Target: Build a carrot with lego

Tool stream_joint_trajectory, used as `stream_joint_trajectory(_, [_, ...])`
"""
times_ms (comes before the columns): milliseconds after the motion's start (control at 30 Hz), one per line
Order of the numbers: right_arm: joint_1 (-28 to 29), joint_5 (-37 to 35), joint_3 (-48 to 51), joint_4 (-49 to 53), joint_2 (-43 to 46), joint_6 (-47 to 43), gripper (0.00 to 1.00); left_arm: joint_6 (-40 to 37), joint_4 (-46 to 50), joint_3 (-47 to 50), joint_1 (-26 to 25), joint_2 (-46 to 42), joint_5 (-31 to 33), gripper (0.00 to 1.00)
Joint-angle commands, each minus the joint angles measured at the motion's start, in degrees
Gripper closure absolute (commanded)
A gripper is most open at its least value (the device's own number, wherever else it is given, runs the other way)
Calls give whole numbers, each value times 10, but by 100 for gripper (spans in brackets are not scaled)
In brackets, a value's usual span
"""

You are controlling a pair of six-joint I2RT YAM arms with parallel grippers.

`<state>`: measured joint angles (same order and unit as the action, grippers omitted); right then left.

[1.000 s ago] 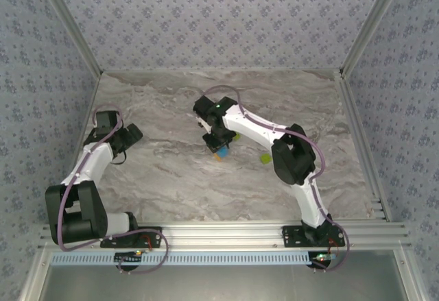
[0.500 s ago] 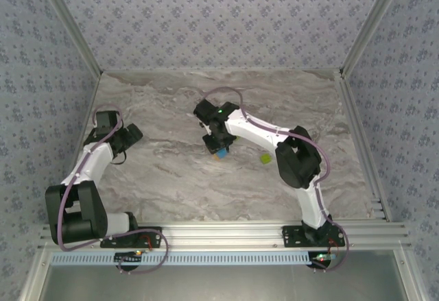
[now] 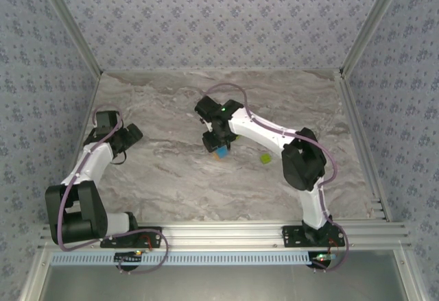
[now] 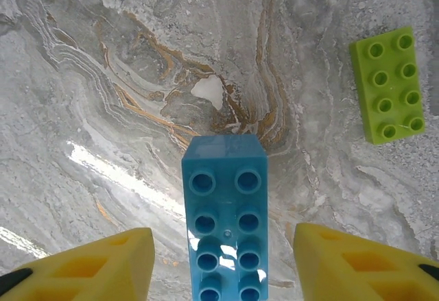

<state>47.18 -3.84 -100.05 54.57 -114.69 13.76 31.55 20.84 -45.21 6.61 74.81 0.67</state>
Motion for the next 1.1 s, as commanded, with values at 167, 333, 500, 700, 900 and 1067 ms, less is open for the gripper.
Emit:
stream_joint_trajectory(167, [-30,-60,11,20,100,-3,36,-7,6,-18,-4,-10,-3,10])
stream_joint_trajectory(333, [-90,-72,90,7,139,-13,36,-7,5,-15,-4,-13,-3,10])
stream_joint_trajectory(500, [-134,-66,152,-49,131,-72,37,-5,1,-15,-4,-8,-6,10])
stream_joint_trajectory(700, [-188,-49,155,-80,77,-73,39,-7,5,-18,-5,-12,-2,10])
stream_joint_trajectory(900, [-222,-43,150,-97,33,-76,41,-8,6,-22,-5,-7,-2,10])
stream_joint_trajectory(1067, [-243,-19,165,-112,25,-78,42,-8,3,-25,-5,3,-3,10])
